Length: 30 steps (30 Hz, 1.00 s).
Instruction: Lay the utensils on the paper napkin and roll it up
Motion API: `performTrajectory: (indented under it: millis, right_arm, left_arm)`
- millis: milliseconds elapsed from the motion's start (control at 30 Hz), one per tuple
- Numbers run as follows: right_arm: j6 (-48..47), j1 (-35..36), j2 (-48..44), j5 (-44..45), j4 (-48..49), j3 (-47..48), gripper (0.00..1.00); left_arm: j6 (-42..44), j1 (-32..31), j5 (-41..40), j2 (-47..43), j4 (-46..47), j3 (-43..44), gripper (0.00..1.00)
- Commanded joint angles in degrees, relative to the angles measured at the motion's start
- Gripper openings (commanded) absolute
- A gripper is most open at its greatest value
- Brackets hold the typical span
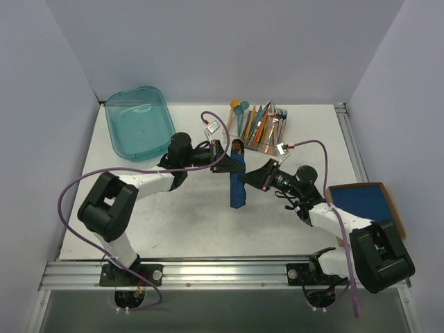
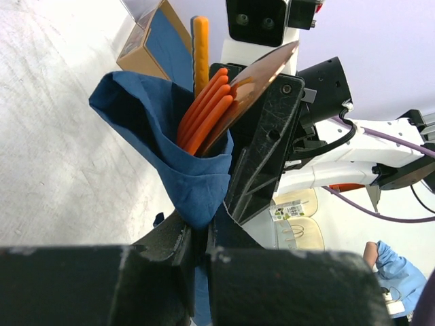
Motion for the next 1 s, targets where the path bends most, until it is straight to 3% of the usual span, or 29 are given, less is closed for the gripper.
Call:
performTrajectory:
  millis: [0, 100, 233, 267, 300, 400, 600, 867, 967]
  right_arm:
    - [1.46, 0.7, 0.08, -4.21, 5.93, -0.45, 0.12]
    - [1.55, 0.7, -0.71, -4.3, 6.19, -0.62, 0.01]
    - [0.85, 0.7, -2.2, -3.86, 5.14, -1.15, 0.0]
    - [0.85, 0.7, -2.47, -3.6, 5.14, -1.24, 0.0]
    - [0.67, 0.7, -3.17, -3.51, 4.96, -1.24, 0.0]
    - [-0.03, 0.61, -4.05, -2.98, 3.56, -1.07, 0.0]
    - [1.02, 0.7, -3.79, -2.36, 5.39, -1.77, 0.0]
    - [1.29, 0.61, -4.75, -0.61, 5.75, -1.24, 0.0]
    - [1.9, 0.7, -5.37, -0.34, 5.93, -0.36, 0.0]
  left_arm:
    - [-1.28, -0.45, -0.06, -2.3, 5.85, 1.88, 0.03]
    - [0.56, -0.09, -0.24, -2.83, 3.39, 2.06, 0.02]
    - [3.11, 0.08, -1.2, -3.53, -0.91, 2.23, 0.09]
    - [4.33, 0.08, -1.81, -3.88, -1.79, 2.32, 0.14]
    - [5.3, 0.08, -2.25, -4.23, -4.32, 2.5, 0.28]
    - [7.51, 0.08, -3.4, -5.37, -6.54, 2.5, 0.44]
    - [8.3, 0.08, -4.1, -6.26, -7.43, 2.24, 0.57]
    - [9.96, 0.87, -5.33, -10.11, -7.42, 0.04, 0.94]
    - [11.11, 1.57, -6.47, -11.52, -8.92, -2.5, 0.94]
